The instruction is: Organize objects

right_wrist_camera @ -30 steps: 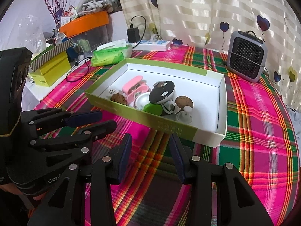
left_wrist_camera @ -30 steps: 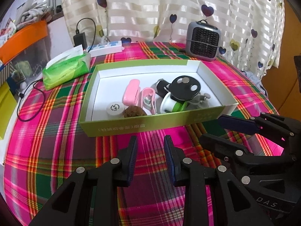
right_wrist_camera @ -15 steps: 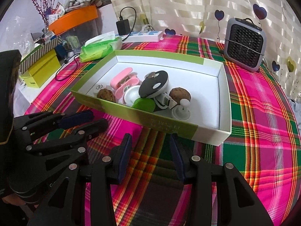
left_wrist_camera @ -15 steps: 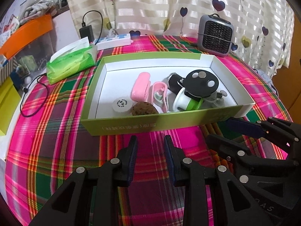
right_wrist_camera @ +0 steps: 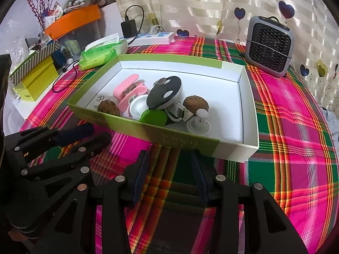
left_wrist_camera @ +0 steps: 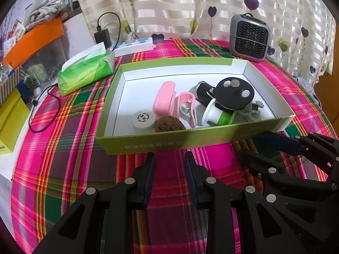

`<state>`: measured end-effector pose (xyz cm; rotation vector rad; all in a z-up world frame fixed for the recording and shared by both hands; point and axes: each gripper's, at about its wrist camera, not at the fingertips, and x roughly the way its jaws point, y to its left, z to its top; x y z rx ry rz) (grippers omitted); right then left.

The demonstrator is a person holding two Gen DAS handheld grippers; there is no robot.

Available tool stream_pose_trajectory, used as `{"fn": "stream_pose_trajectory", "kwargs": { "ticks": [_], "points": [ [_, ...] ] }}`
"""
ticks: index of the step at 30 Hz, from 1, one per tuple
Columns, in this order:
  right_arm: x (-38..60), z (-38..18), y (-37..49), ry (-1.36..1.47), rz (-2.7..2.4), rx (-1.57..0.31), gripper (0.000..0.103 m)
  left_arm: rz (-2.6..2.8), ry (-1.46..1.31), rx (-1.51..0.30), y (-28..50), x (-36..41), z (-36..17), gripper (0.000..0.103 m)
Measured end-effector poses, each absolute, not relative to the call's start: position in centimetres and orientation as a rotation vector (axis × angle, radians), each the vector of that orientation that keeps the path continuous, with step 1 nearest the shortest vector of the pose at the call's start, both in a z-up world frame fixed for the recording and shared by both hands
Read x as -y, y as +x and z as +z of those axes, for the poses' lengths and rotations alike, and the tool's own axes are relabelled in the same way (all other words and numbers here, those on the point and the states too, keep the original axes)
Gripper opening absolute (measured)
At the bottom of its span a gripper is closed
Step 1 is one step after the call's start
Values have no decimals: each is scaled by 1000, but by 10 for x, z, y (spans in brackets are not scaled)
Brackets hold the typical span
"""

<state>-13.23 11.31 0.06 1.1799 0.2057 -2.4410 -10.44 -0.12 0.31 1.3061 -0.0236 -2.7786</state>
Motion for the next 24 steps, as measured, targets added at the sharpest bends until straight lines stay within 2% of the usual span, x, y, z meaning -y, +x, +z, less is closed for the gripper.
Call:
{"fn": "stream_pose_trajectory", "kwargs": {
  "ticks": [24],
  "points": [
    [-110,0,-133,1183,-2458,-244,44,-2779,1306,11,-104,3,3,28]
  ]
}}
